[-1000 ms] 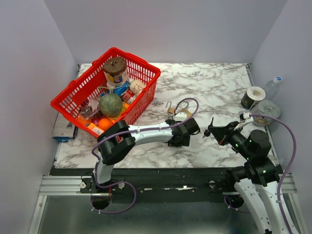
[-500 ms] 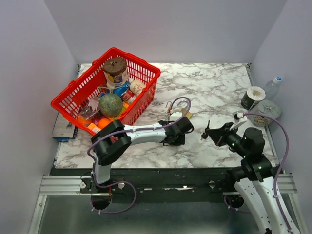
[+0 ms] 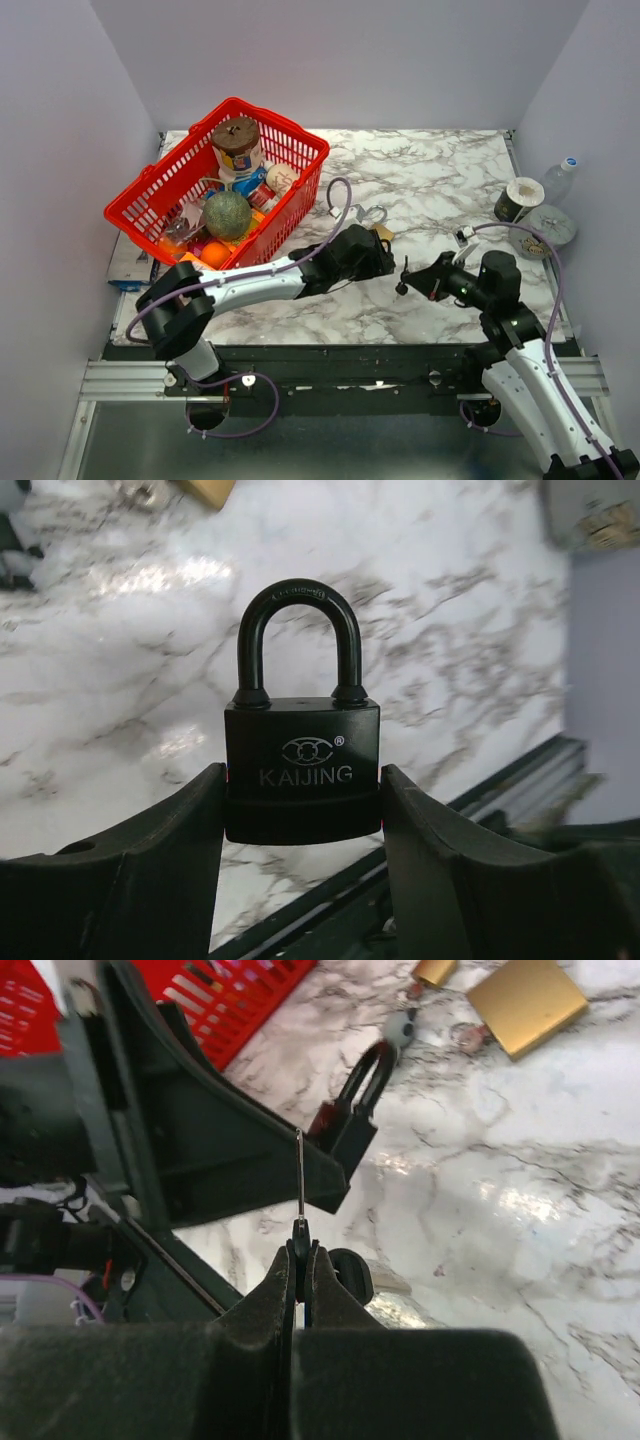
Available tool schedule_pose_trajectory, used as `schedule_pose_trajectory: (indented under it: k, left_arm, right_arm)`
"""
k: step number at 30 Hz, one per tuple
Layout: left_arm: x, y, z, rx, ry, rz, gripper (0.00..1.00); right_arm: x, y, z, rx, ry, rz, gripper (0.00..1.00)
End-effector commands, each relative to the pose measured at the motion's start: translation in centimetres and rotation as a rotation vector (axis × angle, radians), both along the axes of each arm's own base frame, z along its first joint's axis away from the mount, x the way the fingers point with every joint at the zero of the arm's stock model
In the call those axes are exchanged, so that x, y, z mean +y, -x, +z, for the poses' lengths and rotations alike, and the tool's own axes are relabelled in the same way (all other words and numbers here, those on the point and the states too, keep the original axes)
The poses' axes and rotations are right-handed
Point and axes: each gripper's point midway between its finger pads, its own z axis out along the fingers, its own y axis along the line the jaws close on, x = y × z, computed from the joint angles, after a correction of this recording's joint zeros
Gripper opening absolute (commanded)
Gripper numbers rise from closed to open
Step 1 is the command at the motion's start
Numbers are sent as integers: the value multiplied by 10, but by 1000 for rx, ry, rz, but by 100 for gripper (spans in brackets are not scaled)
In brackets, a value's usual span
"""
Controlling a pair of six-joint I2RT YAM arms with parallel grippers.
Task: Unlock with the key
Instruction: Pick up the lock from the center of the board, then unlock the lock.
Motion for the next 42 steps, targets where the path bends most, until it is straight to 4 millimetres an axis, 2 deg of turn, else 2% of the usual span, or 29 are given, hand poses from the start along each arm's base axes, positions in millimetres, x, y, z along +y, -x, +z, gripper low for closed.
schedule_pose_trajectory:
  k: [1, 7, 14, 23, 42]
  left_arm:
    - [-11, -18, 85, -104, 304, 71, 0]
    - [-6, -16, 96, -117, 321, 72, 0]
    - [-7, -12, 95, -109, 339, 59, 0]
    - [-1, -7, 97, -112, 336, 65, 0]
    - [-7, -6, 96, -114, 319, 46, 0]
  right_arm:
    - [22, 14, -3, 27, -94, 106, 1]
    - [37, 26, -10, 61, -131, 145, 1]
    - [47, 23, -5, 67, -112, 164, 1]
    - [45, 11, -8, 92, -78, 123, 1]
    - [49, 10, -1, 82, -81, 145, 1]
